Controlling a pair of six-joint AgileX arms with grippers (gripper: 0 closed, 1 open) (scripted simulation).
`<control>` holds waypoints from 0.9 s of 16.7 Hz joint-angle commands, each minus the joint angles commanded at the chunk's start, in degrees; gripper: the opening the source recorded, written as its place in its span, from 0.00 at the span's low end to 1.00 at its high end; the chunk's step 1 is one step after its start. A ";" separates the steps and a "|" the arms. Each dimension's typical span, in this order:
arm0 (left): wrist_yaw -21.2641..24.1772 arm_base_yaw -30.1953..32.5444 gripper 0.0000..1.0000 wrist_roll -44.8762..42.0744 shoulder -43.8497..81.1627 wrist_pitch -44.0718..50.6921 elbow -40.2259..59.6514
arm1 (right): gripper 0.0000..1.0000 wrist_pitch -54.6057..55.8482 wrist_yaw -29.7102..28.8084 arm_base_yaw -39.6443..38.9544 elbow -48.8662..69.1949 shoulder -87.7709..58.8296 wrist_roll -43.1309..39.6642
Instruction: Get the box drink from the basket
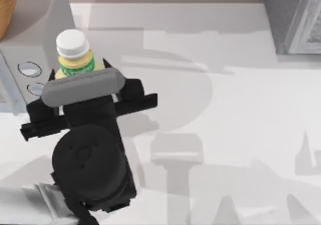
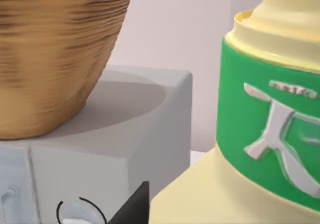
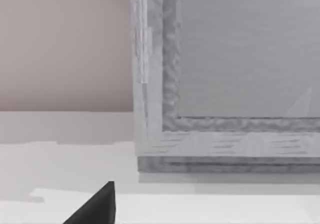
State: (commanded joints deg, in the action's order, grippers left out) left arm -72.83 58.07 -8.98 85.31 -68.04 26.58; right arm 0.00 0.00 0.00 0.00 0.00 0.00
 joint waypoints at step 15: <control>2.37 -2.88 0.00 2.44 15.43 -11.13 1.25 | 1.00 0.00 0.00 0.00 0.00 0.00 0.00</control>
State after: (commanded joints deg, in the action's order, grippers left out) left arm -70.46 55.19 -6.54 100.74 -79.17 27.83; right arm 0.00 0.00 0.00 0.00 0.00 0.00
